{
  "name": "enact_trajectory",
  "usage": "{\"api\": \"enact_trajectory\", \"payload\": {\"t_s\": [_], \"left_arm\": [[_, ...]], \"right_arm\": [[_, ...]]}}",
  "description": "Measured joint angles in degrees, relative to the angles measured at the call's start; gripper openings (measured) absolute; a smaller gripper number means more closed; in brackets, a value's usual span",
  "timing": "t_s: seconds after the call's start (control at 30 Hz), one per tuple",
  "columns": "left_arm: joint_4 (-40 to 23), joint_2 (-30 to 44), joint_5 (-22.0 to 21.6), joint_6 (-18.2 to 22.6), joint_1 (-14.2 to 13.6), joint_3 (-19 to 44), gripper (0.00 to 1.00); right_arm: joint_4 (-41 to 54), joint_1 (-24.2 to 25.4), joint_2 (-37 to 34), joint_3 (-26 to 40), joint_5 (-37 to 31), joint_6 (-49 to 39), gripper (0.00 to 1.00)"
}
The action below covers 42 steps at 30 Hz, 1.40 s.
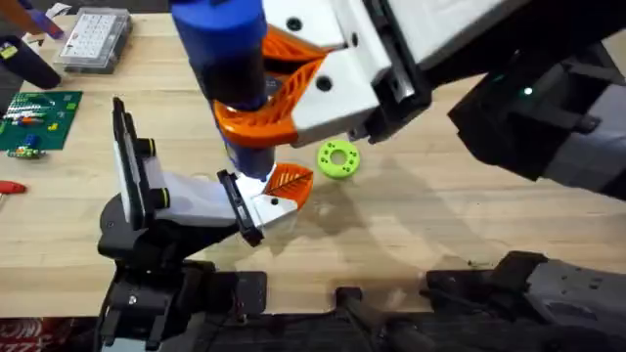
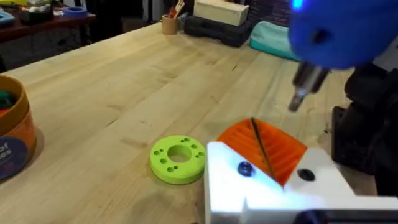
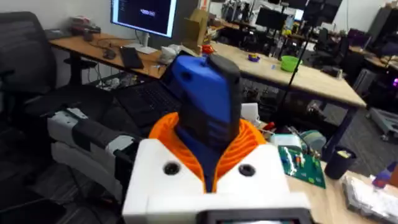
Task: Pick up the gripper from the table and insert it into the empty holder that is missing its gripper. Then pick up a screw, insert it into the mounting hole, and use the screwdriver to tighten it. Finally, clean up the table by picking up the vegetable and placing it into the bucket.
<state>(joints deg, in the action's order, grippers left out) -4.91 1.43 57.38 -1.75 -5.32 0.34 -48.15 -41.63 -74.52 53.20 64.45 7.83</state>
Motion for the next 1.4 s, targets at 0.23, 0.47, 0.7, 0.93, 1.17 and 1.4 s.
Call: {"api": "enact_trajectory", "payload": {"t_s": [0.23, 0.47, 0.7, 0.93, 1.17, 1.4], "left_arm": [[0.01, 0.00, 0.00, 0.01, 0.00, 0.00, 0.017], [0.01, 0.00, 0.00, 0.02, 0.00, 0.00, 0.017], [0.00, 0.00, -0.01, 0.00, 0.00, 0.00, 0.017], [-0.01, 0.00, -0.02, 0.00, 0.00, 0.00, 0.017], [0.01, 0.00, 0.00, 0.00, 0.00, 0.00, 0.017], [0.01, 0.00, 0.01, 0.02, 0.00, 0.00, 0.017]], "right_arm": [[-0.09, 0.00, 0.00, -1.30, -0.38, 0.30, 0.039], [-0.41, 0.00, -0.23, -1.30, -0.57, 0.23, 0.037], [-0.68, 0.00, -2.79, -1.34, -0.61, -0.60, 0.039], [-0.70, 0.00, -3.11, -1.36, -0.64, -0.65, 0.037], [-0.67, -0.09, -3.12, -1.36, -0.62, -0.65, 0.038], [-0.68, -0.15, -3.12, -1.47, -0.75, -0.65, 0.039]]}}
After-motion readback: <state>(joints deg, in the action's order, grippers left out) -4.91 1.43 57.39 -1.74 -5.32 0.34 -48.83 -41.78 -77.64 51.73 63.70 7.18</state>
